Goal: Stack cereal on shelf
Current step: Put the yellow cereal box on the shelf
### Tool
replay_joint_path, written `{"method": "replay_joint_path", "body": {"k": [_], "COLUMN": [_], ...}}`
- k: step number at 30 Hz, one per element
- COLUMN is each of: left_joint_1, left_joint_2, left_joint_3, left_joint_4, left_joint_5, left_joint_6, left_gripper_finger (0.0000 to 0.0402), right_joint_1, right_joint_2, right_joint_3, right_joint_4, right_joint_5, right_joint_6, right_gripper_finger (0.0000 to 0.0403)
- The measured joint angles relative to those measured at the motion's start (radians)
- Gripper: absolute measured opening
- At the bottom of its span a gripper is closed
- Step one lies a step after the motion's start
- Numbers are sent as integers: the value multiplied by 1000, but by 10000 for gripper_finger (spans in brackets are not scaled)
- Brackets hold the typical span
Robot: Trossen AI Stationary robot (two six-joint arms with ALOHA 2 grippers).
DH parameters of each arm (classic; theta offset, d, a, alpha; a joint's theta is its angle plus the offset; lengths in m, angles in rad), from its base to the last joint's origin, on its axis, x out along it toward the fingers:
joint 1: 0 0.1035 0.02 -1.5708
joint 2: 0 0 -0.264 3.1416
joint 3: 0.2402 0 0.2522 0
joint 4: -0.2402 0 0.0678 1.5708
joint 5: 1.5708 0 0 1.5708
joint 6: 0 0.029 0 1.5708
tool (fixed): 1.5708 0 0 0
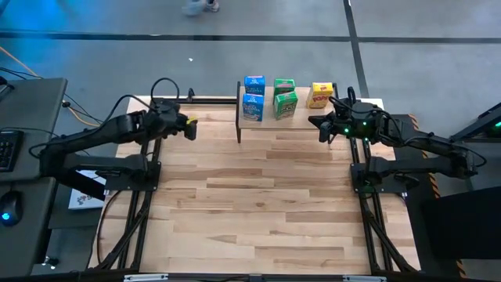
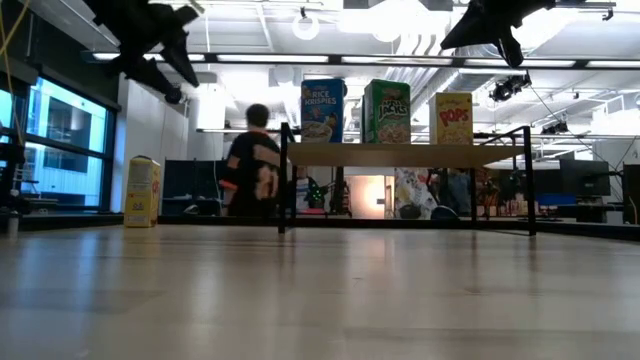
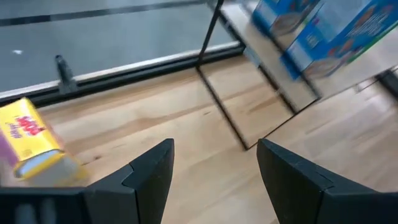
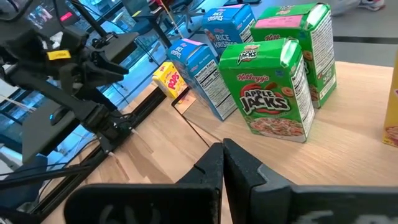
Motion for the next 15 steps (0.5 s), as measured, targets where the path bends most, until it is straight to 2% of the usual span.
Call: {"method": "replay_joint_path", "body": {"k": [7, 15], "left_joint_1": [37, 38], "left_joint_2": [10, 10], "left_joint_3": [0, 0], "left_joint_4": [0, 21], "left_joint_5": [21, 20], "left_joint_6": [132, 139], "left_gripper_finger": [220, 220], "right_joint_1": [-1, -1], "right_joint_2": [0, 0], "right_joint_3": [0, 0], "right_joint_4": [0, 0], "right_joint_5": [52, 154], "right_joint_6": [34, 127], "right_gripper_finger": [0, 0]}}
